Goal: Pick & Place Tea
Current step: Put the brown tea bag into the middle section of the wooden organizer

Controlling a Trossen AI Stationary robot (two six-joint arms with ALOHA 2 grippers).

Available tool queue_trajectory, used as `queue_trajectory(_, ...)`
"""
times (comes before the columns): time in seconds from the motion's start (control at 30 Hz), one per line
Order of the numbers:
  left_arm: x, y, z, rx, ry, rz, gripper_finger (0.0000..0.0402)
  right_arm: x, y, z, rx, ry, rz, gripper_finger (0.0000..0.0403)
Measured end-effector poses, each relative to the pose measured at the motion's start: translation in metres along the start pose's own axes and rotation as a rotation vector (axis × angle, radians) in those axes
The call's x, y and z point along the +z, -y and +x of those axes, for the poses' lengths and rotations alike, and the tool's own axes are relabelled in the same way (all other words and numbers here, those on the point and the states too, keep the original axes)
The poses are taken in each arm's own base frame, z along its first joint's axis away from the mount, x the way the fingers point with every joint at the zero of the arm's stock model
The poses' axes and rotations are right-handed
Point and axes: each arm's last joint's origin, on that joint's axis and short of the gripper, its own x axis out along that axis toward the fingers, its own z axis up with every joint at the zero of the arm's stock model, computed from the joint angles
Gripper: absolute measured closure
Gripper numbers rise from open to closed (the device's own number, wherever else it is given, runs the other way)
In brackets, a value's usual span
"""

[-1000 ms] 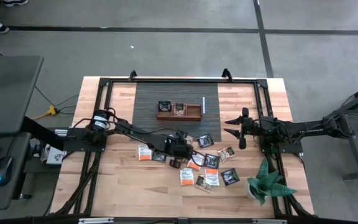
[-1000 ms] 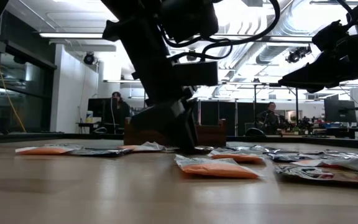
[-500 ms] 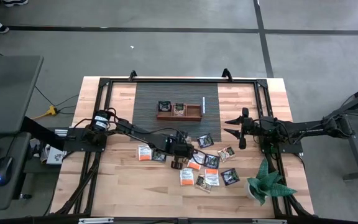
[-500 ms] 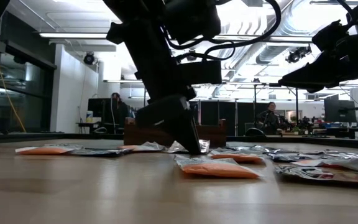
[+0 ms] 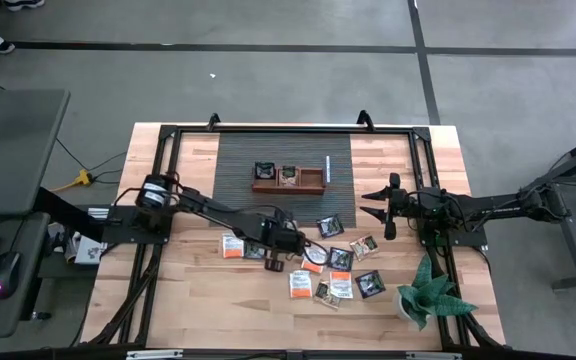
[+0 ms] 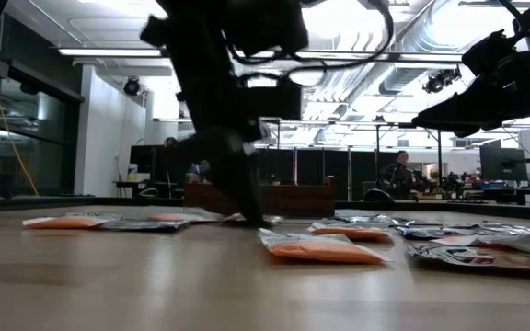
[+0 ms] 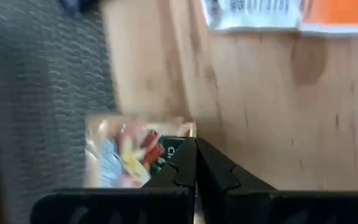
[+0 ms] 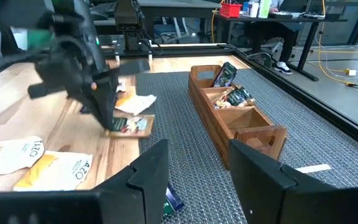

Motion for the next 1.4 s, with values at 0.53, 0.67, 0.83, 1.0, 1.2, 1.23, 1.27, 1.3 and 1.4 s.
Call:
queue_trajectory(0.53, 0.019, -0.022, -0.063, 0.125, 0.088, -0.034, 0.0401, 0.0, 0.0, 0.0, 0.0, -0.001, 0.0, 0.0247)
queue_trajectory(0.67, 0.028, -0.025, -0.071, 0.134, 0.128, -0.049, 0.0401, 0.0, 0.0, 0.0, 0.0, 0.0, 0.0, 0.0243)
queue_trajectory(0.83, 0.031, -0.026, -0.074, 0.139, 0.143, -0.046, 0.0401, 0.0, 0.0, 0.0, 0.006, -0.003, -0.014, 0.024)
queue_trajectory(1.0, 0.031, -0.027, -0.074, 0.142, 0.141, -0.013, 0.0401, -0.006, 0.003, 0.0, -0.087, -0.068, -0.131, 0.0245)
queue_trajectory(1.2, 0.031, -0.027, -0.074, 0.141, 0.134, -0.008, 0.0401, -0.007, 0.005, 0.0, -0.16, -0.073, -0.127, 0.0245)
queue_trajectory(1.23, 0.031, -0.027, -0.074, 0.141, 0.135, -0.008, 0.0401, -0.007, 0.005, 0.0, -0.16, -0.073, -0.13, 0.0243)
queue_trajectory(1.27, 0.031, -0.027, -0.074, 0.139, 0.135, -0.008, 0.0401, -0.007, 0.005, 0.0, -0.16, -0.073, -0.13, 0.0243)
queue_trajectory(1.3, 0.031, -0.026, -0.074, 0.137, 0.135, -0.008, 0.0401, -0.007, 0.005, 0.0, -0.159, -0.073, -0.129, 0.0242)
queue_trajectory(1.4, 0.031, -0.026, -0.074, 0.134, 0.135, -0.003, 0.0401, -0.007, 0.005, 0.0, -0.146, -0.073, -0.129, 0.024)
